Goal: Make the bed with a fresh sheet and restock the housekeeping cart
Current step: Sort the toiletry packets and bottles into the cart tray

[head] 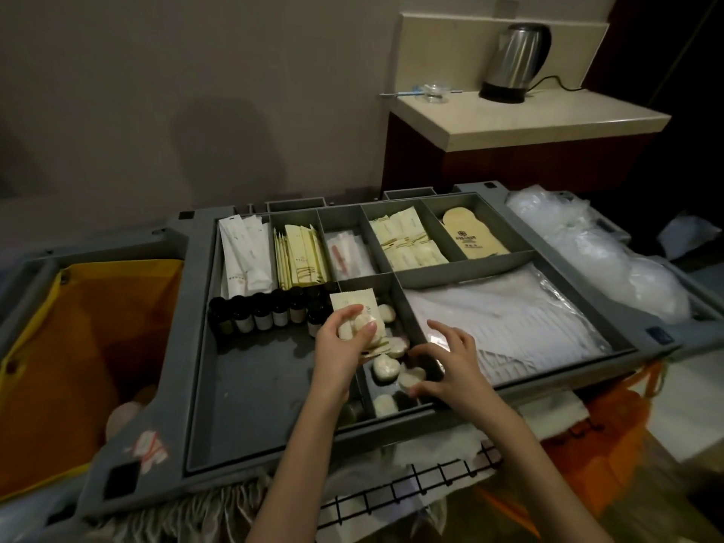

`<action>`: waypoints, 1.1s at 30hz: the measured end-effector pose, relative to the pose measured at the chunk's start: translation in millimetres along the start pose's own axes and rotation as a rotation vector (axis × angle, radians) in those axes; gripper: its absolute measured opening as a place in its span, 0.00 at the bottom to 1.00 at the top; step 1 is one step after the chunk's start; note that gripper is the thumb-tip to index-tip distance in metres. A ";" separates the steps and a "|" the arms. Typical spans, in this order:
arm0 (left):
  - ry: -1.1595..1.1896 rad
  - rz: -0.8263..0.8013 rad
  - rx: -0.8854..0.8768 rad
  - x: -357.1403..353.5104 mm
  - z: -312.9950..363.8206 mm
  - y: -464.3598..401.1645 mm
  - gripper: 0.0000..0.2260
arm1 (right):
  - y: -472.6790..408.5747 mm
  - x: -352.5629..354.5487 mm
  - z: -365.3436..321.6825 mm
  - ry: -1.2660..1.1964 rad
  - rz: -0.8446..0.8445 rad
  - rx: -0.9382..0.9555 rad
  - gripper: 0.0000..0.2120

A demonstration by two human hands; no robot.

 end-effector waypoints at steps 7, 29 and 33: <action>-0.082 -0.032 0.019 -14.1 -6.3 6.6 0.15 | -6.1 7.8 -28.2 -0.146 0.144 0.161 0.27; 0.056 0.152 0.070 79.6 1.2 -1.3 0.18 | -51.9 -28.8 -23.8 0.103 0.060 0.102 0.25; 0.077 0.164 0.027 87.7 1.5 0.7 0.18 | -50.6 -23.0 -28.0 -0.007 0.089 0.123 0.28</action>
Point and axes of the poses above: each hand's wrist, its own y-axis away from the middle knuckle, its own x-axis out of the back of the hand, z = x × y, the point moved 6 cm from there along -y, towards the middle knuckle, and after that the axes turned 12 degrees about -y, right-handed, at the moved point
